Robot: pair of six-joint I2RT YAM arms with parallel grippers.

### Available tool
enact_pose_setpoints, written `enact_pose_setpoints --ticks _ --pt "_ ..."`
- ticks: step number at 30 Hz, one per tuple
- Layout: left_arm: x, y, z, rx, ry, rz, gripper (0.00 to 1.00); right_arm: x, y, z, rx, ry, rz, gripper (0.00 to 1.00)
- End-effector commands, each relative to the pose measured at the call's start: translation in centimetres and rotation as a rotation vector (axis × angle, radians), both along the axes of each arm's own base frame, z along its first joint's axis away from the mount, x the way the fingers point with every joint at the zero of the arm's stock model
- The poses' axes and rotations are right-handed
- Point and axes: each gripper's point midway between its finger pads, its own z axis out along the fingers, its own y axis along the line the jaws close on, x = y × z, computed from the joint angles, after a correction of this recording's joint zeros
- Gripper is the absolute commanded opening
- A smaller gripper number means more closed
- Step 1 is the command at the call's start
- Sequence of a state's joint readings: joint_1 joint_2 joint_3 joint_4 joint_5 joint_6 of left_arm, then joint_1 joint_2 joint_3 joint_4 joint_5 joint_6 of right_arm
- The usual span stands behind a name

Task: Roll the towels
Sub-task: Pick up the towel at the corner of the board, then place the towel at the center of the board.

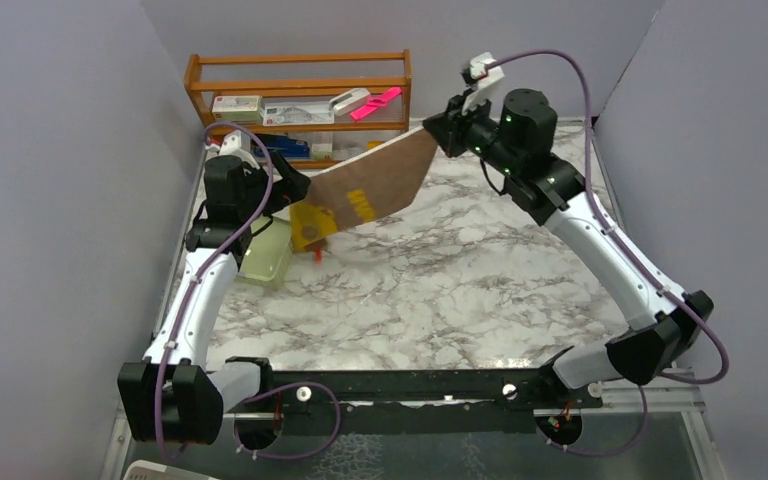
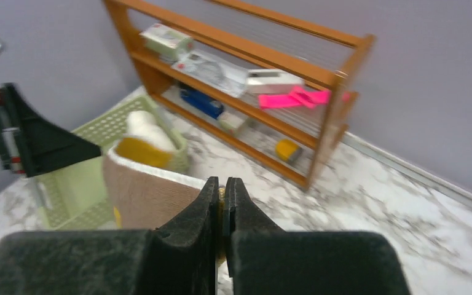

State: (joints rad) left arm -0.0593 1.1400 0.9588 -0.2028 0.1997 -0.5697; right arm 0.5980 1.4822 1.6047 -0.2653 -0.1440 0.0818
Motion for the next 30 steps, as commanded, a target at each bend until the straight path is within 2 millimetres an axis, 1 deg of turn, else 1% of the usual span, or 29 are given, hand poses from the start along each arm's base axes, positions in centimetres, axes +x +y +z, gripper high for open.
enact_pose_setpoints --ticks 1,2,3,5,6,7,8,9,10,11,13,14,16,19,20,21,23,25,27,30 --pt "-1.0 -0.5 0.6 0.003 0.008 -0.059 0.96 2.3 -7.1 -2.9 -0.035 0.024 -0.266 0.01" --pt "-1.0 -0.7 0.5 -0.003 0.012 -0.071 0.96 2.6 -9.0 -3.9 -0.03 0.042 -0.311 0.01" --pt "-1.1 -0.9 0.2 -0.009 0.019 -0.081 0.96 2.9 -11.2 -5.2 -0.019 0.07 -0.365 0.01" --pt "-1.3 -1.3 -0.5 -0.02 0.036 -0.101 0.96 3.1 -15.9 -8.2 0.012 0.132 -0.489 0.01" --pt "-1.5 -1.5 -0.9 -0.026 0.044 -0.112 0.96 3.0 -18.3 -10.1 0.031 0.169 -0.563 0.06" --pt "-1.6 -1.7 -1.2 -0.033 0.051 -0.125 0.96 2.7 -20.5 -12.0 0.046 0.197 -0.638 0.18" --pt "-1.9 -2.0 -1.6 -0.039 0.061 -0.14 0.95 2.4 -22.4 -13.7 0.068 0.226 -0.704 0.43" --pt "-2.2 -2.4 -2.2 -0.041 0.073 -0.155 0.95 1.9 -23.6 -15.1 0.09 0.249 -0.754 0.69" --pt "-2.6 -3.0 -2.8 -0.036 0.083 -0.173 0.95 1.7 -24.2 -15.8 0.117 0.258 -0.781 0.93" --pt "-2.9 -3.7 -3.5 -0.026 0.097 -0.188 0.95 1.4 -24.0 -16.2 0.137 0.26 -0.776 0.99" --pt "-4.0 -5.7 -5.1 -0.004 0.133 -0.232 0.94 1.3 -23.0 -16.1 0.169 0.247 -0.717 1.0" --pt "-4.6 -6.7 -6.0 0.0 0.156 -0.252 0.93 1.3 -22.8 -16.2 0.183 0.251 -0.708 1.0" --pt "-5.8 -8.3 -7.9 0.026 0.199 -0.284 0.92 1.4 -22.5 -17.1 0.187 0.279 -0.701 1.0" --pt "-8.3 -10.3 -10.4 0.063 0.256 -0.337 0.88 1.0 -22.2 -20.1 0.166 0.388 -0.704 1.0" --pt "-9.3 -10.7 -11.4 0.075 0.28 -0.348 0.88 0.8 -22.2 -21.3 0.16 0.422 -0.717 1.0" --pt "-10.2 -10.9 -12.5 0.087 0.307 -0.35 0.87 0.5 -22.5 -22.5 0.159 0.449 -0.742 1.0" --pt "-12.0 -11.1 -14.6 0.12 0.358 -0.35 0.86 0.1 -23.9 -25.0 0.151 0.489 -0.834 1.0" --pt "-13.4 -11.1 -16.4 0.155 0.394 -0.347 0.86 -0.3 -24.9 -26.6 0.15 0.511 -0.907 1.0" --pt "-14.0 -11.0 -17.6 0.202 0.408 -0.335 0.85 -0.2 -25.7 -27.5 0.164 0.525 -0.965 1.0" --pt "-13.5 -10.0 -18.4 0.29 0.396 -0.297 0.85 0.4 -26.4 -28.2 0.207 0.565 -1.013 1.0"
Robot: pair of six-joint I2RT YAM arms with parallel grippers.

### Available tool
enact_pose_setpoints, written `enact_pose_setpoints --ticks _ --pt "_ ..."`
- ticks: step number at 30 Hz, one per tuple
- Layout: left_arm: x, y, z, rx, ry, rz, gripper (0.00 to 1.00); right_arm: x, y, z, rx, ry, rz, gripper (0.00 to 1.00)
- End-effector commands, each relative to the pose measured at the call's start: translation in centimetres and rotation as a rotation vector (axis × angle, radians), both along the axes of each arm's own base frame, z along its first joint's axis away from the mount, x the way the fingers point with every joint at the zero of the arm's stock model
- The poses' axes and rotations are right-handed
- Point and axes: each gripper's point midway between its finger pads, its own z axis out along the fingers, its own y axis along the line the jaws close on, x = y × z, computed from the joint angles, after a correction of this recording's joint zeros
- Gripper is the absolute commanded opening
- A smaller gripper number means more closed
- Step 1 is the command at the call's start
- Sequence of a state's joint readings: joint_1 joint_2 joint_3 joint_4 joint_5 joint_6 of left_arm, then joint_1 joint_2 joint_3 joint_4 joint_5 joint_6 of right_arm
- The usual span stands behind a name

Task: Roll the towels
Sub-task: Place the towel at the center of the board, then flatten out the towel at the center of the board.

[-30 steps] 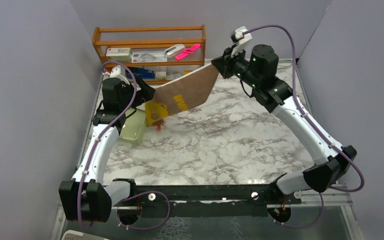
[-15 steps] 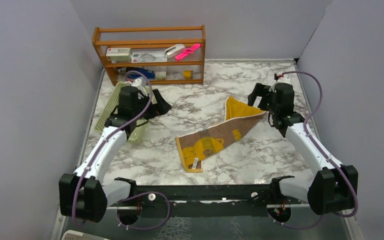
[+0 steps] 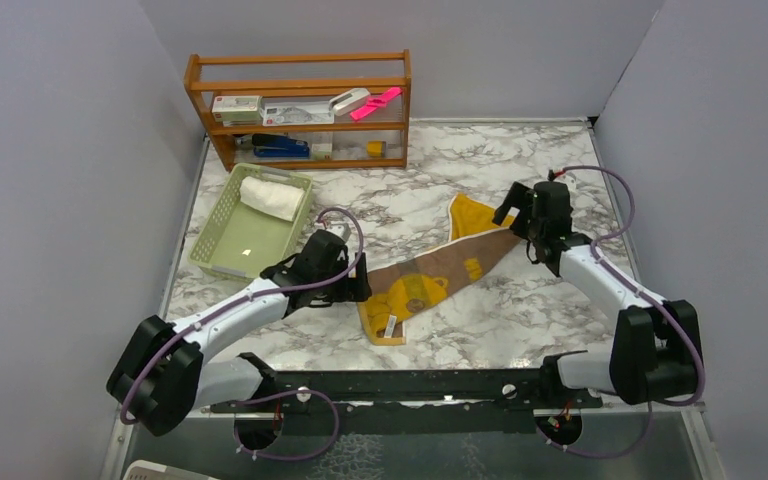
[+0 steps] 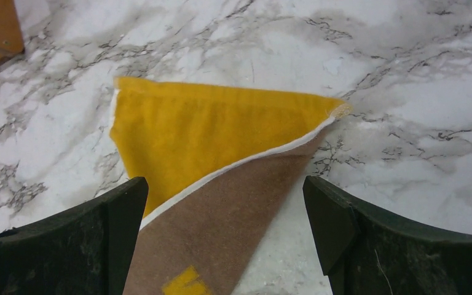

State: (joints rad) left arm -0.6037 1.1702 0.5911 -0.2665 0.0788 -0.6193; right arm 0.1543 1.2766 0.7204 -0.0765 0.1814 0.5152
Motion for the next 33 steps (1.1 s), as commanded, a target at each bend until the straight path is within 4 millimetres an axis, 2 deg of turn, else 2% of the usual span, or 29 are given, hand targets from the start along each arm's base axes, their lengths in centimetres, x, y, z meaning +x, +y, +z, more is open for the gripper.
enact_pose_setpoints --ticks 1,5,10,18,24,33 --pt "1.7 1.9 -0.8 0.132 -0.078 0.085 0.85 1.4 -2.2 -0.2 0.059 0.0 -0.173 1.0" --pt "2.4 2.0 -1.2 0.17 -0.085 0.08 0.85 1.9 -3.5 -1.6 0.14 0.074 -0.254 1.0" --pt "3.1 0.8 -2.5 0.13 -0.087 0.062 0.81 2.3 -4.5 -2.9 0.199 0.103 -0.275 0.97" --pt "4.9 -1.1 -3.2 0.09 -0.098 0.038 0.71 2.2 -5.5 -3.5 0.179 0.116 -0.33 0.83" --pt "5.6 -1.3 -4.0 0.088 -0.088 0.031 0.64 2.4 -6.0 -5.4 0.21 0.147 -0.357 0.76" --pt "5.5 -1.3 -4.3 0.052 -0.063 0.04 0.44 3.1 -7.1 -6.4 0.262 0.149 -0.387 0.67"
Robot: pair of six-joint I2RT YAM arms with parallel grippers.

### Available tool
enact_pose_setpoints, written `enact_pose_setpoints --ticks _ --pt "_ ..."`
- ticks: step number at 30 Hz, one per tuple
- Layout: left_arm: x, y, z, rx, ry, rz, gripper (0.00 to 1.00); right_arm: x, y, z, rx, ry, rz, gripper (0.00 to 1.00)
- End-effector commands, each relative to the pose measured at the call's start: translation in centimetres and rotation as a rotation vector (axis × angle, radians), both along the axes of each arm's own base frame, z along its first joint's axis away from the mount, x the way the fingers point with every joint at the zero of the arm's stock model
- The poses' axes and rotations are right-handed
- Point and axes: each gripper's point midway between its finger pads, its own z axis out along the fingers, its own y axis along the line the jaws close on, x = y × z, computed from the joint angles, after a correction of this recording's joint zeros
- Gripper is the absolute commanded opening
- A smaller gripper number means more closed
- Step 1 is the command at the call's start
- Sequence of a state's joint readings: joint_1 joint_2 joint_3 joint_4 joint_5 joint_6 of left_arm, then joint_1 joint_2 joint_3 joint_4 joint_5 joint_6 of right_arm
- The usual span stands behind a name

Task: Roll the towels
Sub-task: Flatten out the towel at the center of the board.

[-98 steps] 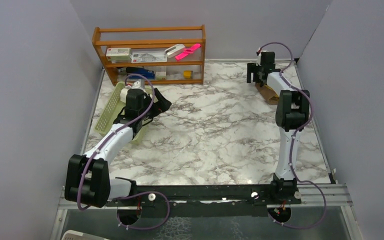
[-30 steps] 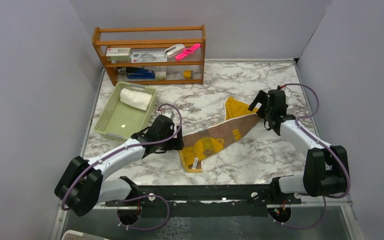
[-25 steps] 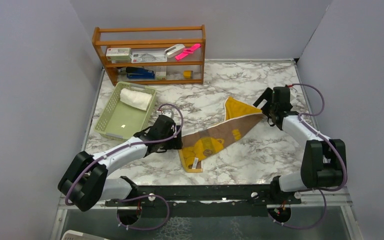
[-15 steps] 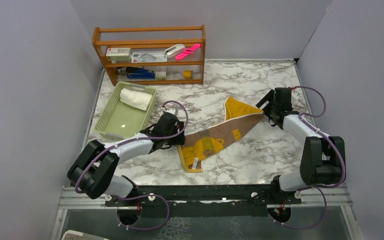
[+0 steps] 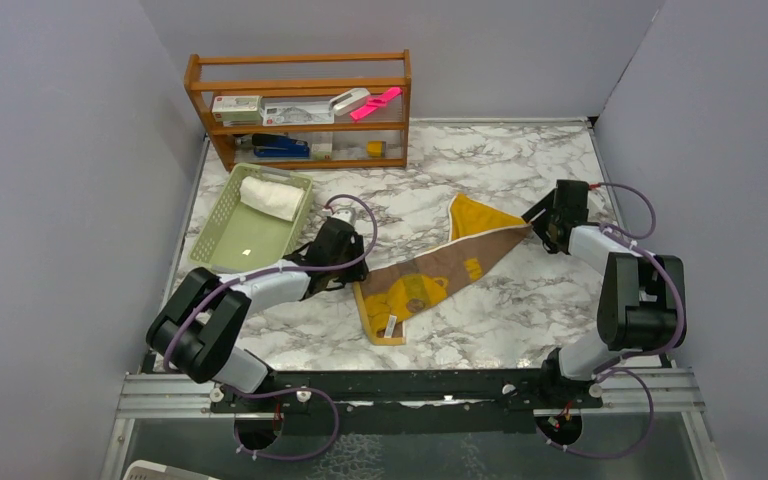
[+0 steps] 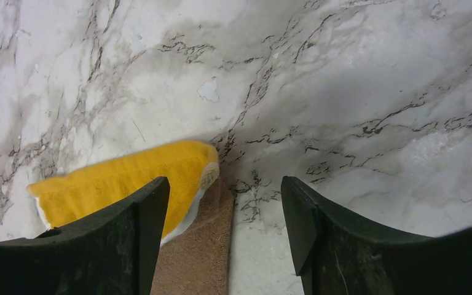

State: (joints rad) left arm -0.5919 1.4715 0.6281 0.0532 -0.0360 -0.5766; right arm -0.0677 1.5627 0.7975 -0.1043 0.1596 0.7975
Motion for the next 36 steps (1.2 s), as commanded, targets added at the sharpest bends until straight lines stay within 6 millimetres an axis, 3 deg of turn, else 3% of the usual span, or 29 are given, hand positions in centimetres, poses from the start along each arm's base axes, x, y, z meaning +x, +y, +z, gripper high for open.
enact_pose_setpoints --ticks 1,9,13,19,21,23,25,27,32,34,36 --pt "-1.0 0.1 -0.8 -0.011 0.053 -0.01 0.43 1.5 -0.1 0.9 0.032 -0.054 -0.016 0.67" --pt "-2.7 2.2 -0.8 0.017 0.098 0.051 0.46 1.7 0.0 0.2 0.046 -0.053 -0.02 0.66" --pt "-3.5 3.0 -1.9 0.03 0.127 0.065 0.46 2.0 0.1 -0.1 0.055 -0.053 -0.019 0.6" --pt "-3.8 2.6 -2.5 -0.004 0.129 0.063 0.46 2.2 0.1 0.6 0.055 -0.086 -0.011 0.51" --pt "-3.6 2.3 -2.5 -0.023 0.129 0.06 0.42 2.2 0.2 0.9 0.054 -0.101 -0.003 0.39" --pt "-3.7 1.8 -2.7 -0.038 0.144 0.051 0.31 2.2 0.2 1.3 0.05 -0.114 0.003 0.19" --pt "-3.8 1.3 -2.9 -0.063 0.159 0.043 0.19 2.2 0.2 1.7 0.043 -0.123 0.007 0.08" --pt "-4.0 1.1 -3.2 -0.081 0.173 0.043 0.0 2.3 0.1 2.0 0.039 -0.129 0.009 0.06" --pt "-4.1 0.9 -3.2 -0.088 0.172 0.038 0.0 2.3 0.2 2.8 0.04 -0.145 0.012 0.01" --pt "-3.2 1.3 -1.8 -0.077 0.124 0.046 0.0 2.2 0.1 3.8 0.038 -0.155 0.008 0.01" --pt "-1.6 1.9 1.0 -0.062 0.038 0.057 0.0 1.8 0.1 5.4 0.048 -0.173 -0.012 0.01"
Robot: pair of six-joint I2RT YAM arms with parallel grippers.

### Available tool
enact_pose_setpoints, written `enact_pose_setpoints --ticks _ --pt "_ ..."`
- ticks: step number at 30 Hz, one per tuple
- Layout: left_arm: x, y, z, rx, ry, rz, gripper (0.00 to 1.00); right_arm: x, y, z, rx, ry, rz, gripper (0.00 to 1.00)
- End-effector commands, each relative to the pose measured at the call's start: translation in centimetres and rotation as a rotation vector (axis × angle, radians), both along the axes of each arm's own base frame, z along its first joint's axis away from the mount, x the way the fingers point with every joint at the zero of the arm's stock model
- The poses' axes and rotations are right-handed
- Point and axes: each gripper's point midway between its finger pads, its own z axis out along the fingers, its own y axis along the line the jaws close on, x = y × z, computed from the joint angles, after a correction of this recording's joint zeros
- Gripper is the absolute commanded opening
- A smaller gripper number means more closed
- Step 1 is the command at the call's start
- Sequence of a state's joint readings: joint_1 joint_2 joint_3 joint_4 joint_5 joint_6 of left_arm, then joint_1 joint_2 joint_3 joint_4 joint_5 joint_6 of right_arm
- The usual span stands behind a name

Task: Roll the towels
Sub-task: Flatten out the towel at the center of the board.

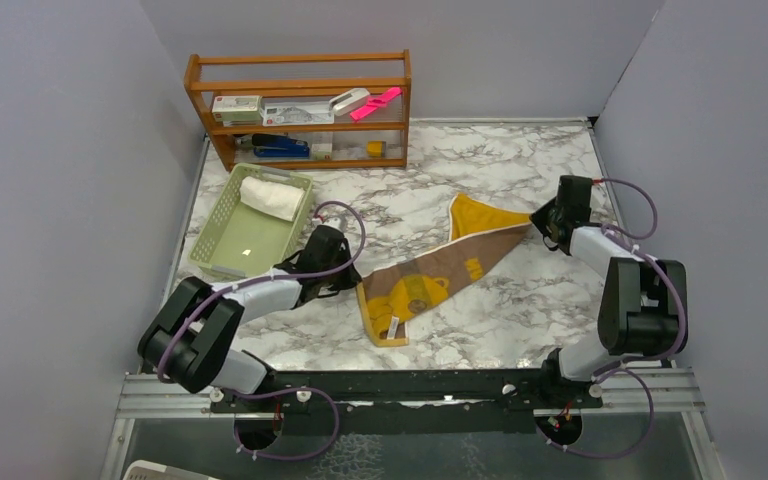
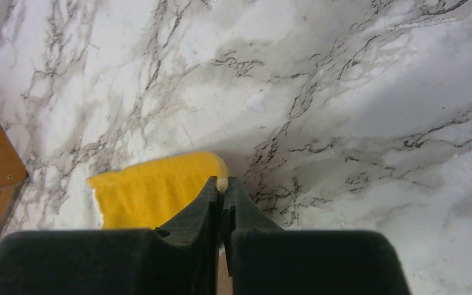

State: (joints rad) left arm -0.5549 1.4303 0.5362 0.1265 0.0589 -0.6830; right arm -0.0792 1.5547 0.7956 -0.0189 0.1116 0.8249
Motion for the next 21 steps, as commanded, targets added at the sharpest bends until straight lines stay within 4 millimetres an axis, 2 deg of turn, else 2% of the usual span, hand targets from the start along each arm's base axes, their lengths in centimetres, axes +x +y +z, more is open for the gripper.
enact_pose_setpoints --ticks 1,4,6,9,12,15,21 --pt "0.9 2.2 3.4 0.073 -0.071 0.018 0.0 -0.2 -0.2 4.7 0.016 -0.086 -0.033 0.01" --pt "3.3 3.3 10.0 0.077 -0.251 0.041 0.0 -1.2 0.4 7.8 0.068 -0.146 -0.051 0.01" --pt "3.9 4.2 14.3 0.08 -0.363 0.065 0.0 -1.9 0.5 10.3 0.085 -0.198 -0.065 0.01" --pt "3.4 5.1 19.7 0.05 -0.492 0.084 0.0 -3.6 0.7 15.2 0.105 -0.297 -0.082 0.01" --pt "1.8 5.1 24.2 -0.029 -0.597 0.056 0.0 -5.7 0.8 18.2 0.117 -0.323 -0.101 0.01" --pt "-0.5 5.1 26.6 -0.081 -0.66 -0.001 0.0 -8.1 0.9 20.2 0.114 -0.299 -0.118 0.01" --pt "-6.3 6.0 28.8 -0.19 -0.721 -0.073 0.0 -14.8 0.3 24.8 0.098 -0.367 -0.18 0.01"
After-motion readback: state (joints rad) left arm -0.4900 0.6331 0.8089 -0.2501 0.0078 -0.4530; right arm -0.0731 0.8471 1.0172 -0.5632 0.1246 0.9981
